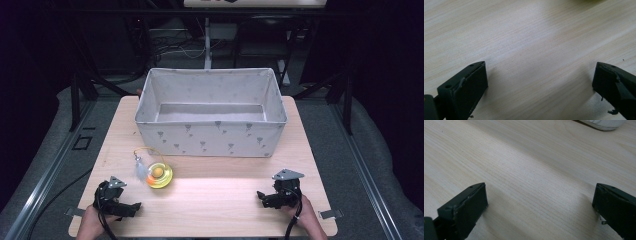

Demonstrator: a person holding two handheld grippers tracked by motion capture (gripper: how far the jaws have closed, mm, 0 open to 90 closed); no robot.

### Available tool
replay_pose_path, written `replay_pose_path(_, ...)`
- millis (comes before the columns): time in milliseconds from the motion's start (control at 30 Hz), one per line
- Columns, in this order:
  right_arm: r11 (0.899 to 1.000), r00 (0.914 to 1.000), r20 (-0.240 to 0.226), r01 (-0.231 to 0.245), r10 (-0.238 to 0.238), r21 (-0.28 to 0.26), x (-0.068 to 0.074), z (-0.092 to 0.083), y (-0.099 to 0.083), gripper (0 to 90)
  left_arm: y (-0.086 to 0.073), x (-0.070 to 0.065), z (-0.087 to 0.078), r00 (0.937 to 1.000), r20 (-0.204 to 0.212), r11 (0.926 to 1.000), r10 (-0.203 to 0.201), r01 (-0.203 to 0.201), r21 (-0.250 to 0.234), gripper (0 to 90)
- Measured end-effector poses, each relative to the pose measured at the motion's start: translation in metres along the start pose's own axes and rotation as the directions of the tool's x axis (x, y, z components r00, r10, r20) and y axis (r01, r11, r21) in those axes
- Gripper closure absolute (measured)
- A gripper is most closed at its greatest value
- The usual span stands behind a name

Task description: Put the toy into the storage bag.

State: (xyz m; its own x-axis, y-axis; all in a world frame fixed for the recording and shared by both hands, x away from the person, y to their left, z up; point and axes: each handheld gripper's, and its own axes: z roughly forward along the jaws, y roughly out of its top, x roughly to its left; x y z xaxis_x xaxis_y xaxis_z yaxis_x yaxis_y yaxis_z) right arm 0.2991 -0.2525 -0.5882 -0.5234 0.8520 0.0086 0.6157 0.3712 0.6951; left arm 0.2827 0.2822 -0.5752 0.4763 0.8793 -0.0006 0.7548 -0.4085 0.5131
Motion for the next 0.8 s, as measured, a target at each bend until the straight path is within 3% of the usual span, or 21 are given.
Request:
replay_pose_path(133,1.000,1.0000,0.000,0.000,0.000,0.001,0.000,0.000,0.000,0.0,0.005,0.000,-0.002,0.9999,-0.007,0.9985,0.014,-0.013,0.054,0.2)
replay_pose_path(267,1.000,1.0000,0.004,-0.002,0.002,-0.003,0.000,0.000,0.000,0.0,0.008,-0.002,-0.005,0.9993,-0.020,0.9971,0.033,-0.031,0.070,1.4)
replay_pose_path(533,1.000,1.0000,0.006,-0.003,0.003,-0.003,0.000,0.000,0.000,0.0,0.018,-0.005,-0.026,0.9994,0.034,0.9950,-0.001,-0.003,0.100,0.4)
replay_pose_path(800,1.000,1.0000,0.007,-0.004,0.004,-0.003,0.001,0.000,0.000,0.0,0.032,-0.010,-0.047,0.9961,0.088,0.9906,0.011,-0.023,0.135,0.4)
